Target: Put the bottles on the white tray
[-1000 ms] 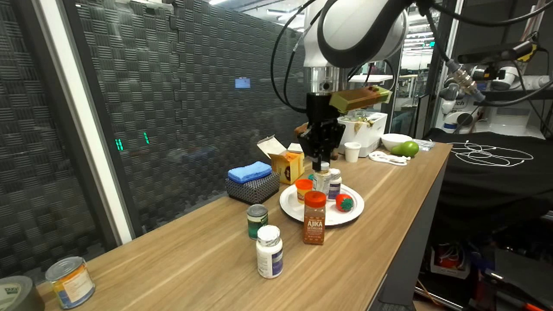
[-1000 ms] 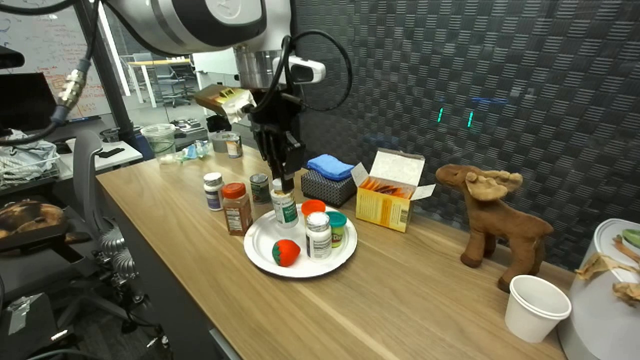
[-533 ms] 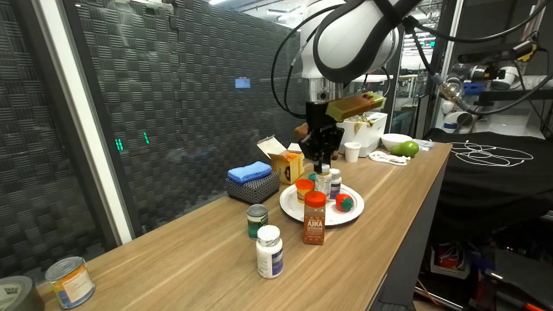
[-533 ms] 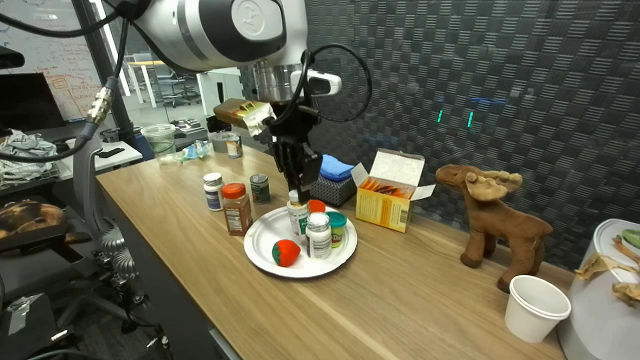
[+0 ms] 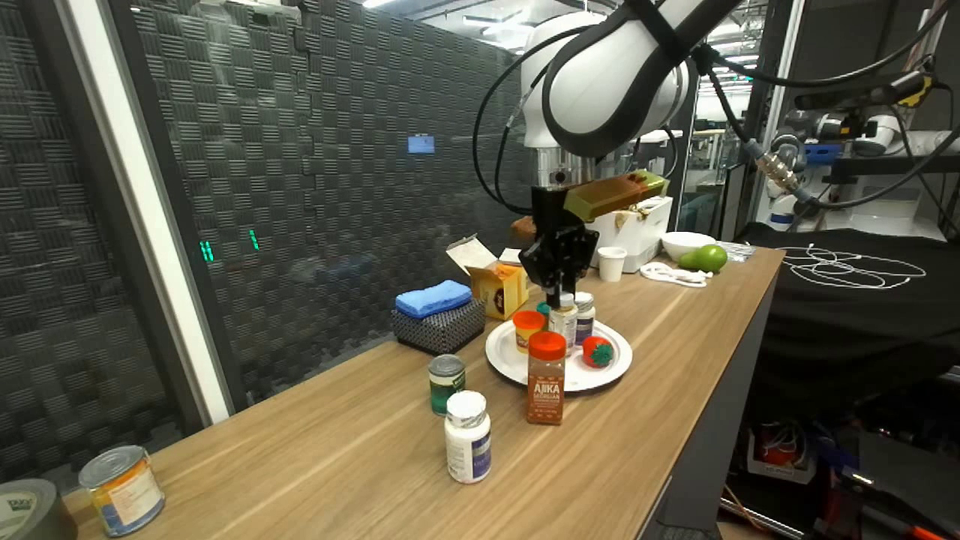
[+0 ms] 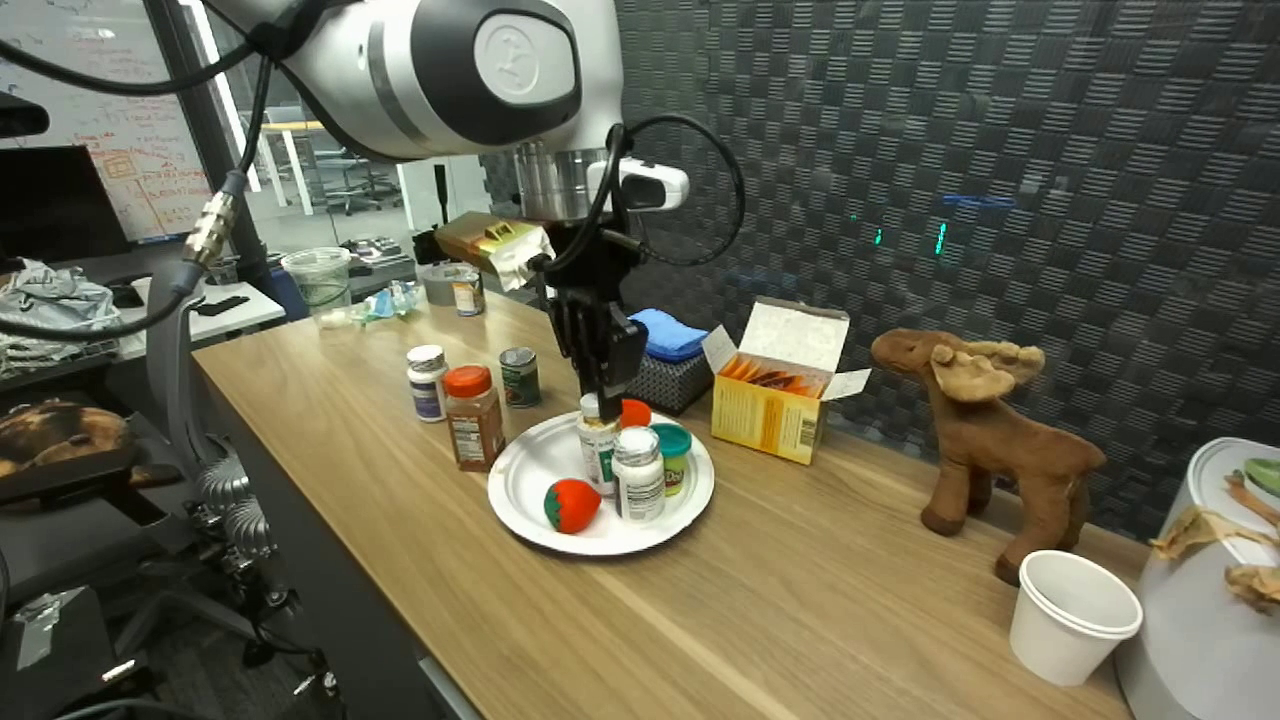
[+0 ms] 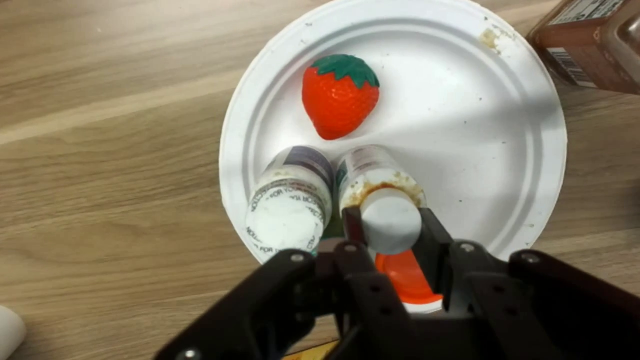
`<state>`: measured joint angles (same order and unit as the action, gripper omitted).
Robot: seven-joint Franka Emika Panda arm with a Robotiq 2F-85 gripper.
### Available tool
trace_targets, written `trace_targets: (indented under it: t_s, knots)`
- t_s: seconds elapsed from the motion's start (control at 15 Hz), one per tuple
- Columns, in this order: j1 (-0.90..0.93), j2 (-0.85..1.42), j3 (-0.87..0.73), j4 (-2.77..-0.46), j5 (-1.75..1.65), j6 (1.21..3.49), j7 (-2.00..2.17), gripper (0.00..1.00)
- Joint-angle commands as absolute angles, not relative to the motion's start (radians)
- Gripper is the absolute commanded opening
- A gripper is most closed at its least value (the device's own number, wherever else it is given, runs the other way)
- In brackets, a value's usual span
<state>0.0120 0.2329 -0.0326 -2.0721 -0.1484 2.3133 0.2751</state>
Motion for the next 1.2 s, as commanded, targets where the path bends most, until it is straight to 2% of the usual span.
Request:
trace_targets:
  t_s: [0.0,0.2,0.27,0.33,0.73,1.13]
  knots:
    - [0.014,0.249,-0.042,-2.041,-0.117,2.347,0.303,0.15]
    - [0.012,0.255,-0.041,-2.035,-0.099,2.334,0.297,0.16]
    - [0.011,0.252,-0.039,-2.035,-0.092,2.311,0.28,0.55]
    - [0.012,0.246,-0.041,-2.039,-0.092,2.31,0.284,0.56]
    - [0.018,0.162,-0.041,-2.056,-0.091,2.291,0.305,1.0]
    - [0.027,0.07,0.013,-2.087,0.032,2.208,0.229,1.0]
